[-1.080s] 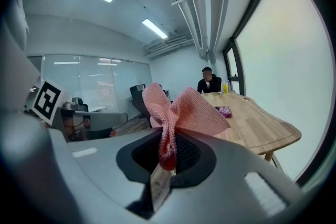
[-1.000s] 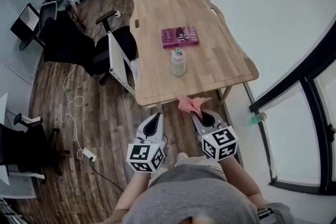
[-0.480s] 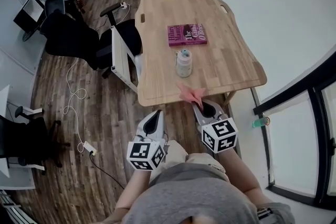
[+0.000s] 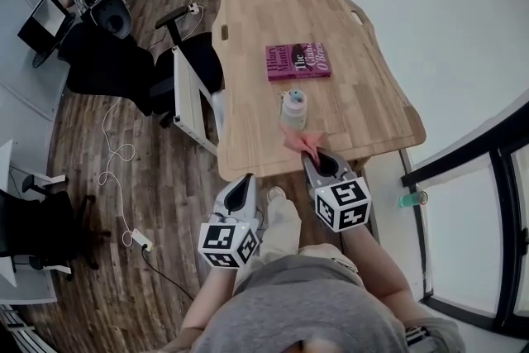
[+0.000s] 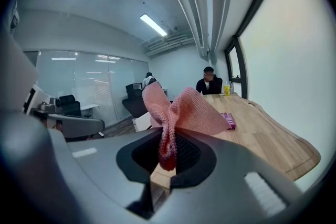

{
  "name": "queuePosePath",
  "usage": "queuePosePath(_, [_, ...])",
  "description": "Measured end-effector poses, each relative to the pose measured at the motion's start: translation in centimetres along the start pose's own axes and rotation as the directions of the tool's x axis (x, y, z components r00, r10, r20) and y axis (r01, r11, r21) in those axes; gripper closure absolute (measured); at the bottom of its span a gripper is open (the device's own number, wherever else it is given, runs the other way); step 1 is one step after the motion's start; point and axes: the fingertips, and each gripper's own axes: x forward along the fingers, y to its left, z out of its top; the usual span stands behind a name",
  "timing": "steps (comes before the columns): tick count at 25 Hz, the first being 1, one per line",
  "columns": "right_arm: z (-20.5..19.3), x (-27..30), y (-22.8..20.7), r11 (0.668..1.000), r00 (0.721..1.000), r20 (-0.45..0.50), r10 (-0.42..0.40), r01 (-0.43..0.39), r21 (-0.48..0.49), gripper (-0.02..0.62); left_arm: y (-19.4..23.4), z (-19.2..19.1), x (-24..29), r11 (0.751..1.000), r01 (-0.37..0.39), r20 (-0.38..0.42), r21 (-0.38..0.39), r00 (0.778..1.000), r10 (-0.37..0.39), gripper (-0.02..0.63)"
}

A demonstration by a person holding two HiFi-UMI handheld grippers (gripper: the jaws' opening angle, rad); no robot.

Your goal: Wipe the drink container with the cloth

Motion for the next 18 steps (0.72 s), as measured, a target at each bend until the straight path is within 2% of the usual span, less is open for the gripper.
queuePosePath(18, [-0.6,9.3,-4.0,0.998,0.995,-0.085,-0.051,0.054,0.026,0.568,4.7,2.4,8.2,0.999,0.033,-0.047,-0.007,0.998,-0.033,0.603])
